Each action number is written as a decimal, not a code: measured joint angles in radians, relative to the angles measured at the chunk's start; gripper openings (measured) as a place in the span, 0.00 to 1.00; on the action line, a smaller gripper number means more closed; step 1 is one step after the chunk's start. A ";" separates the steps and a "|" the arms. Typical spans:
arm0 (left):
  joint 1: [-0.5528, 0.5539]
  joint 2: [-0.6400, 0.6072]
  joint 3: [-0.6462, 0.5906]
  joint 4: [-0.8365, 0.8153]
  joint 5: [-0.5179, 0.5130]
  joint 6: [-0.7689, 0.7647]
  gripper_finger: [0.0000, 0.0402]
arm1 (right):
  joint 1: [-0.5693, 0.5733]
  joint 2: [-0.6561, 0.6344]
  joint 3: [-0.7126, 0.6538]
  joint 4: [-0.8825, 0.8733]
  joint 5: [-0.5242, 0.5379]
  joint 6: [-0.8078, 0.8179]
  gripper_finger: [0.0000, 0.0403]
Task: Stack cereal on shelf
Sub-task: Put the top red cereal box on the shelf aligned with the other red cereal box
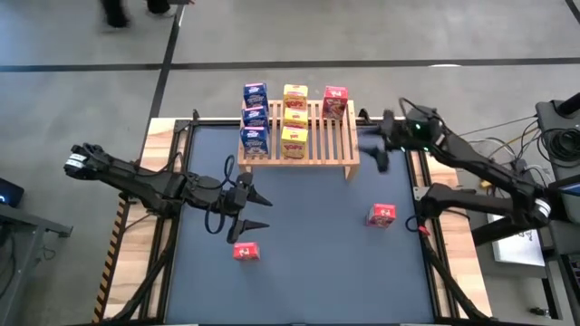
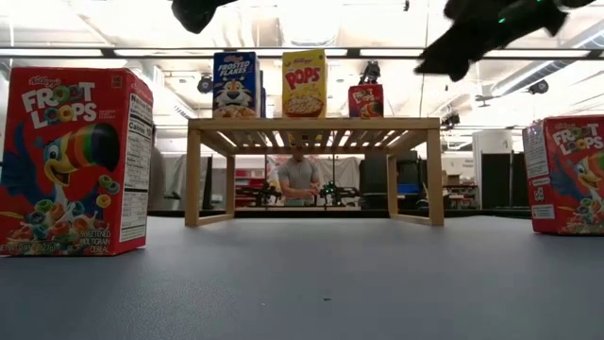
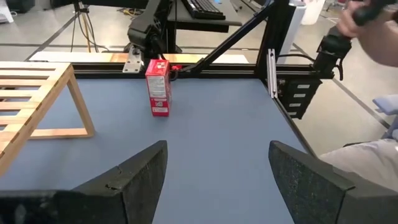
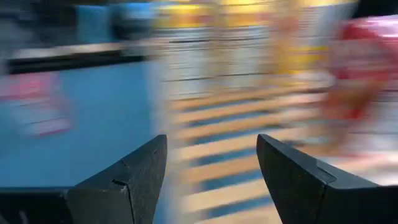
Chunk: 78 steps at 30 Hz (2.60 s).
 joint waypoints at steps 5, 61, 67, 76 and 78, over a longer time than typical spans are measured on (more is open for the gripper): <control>0.000 0.000 0.000 0.001 -0.008 -0.011 0.66 | 0.084 -0.156 -0.002 -0.297 -0.096 0.054 0.59; 0.000 0.001 -0.112 0.106 -0.095 -0.019 0.66 | 0.916 0.161 0.181 -0.879 0.527 0.638 0.70; 0.000 0.001 -0.118 0.115 -0.093 -0.016 0.66 | 0.916 0.164 0.126 -0.849 0.525 0.650 0.79; 0.000 0.001 -0.118 0.115 -0.091 -0.016 0.66 | 0.916 0.165 0.054 -0.772 0.473 0.650 0.89; 0.000 0.001 -0.118 0.114 -0.091 -0.016 0.66 | 0.916 0.165 0.042 -0.769 0.473 0.650 0.88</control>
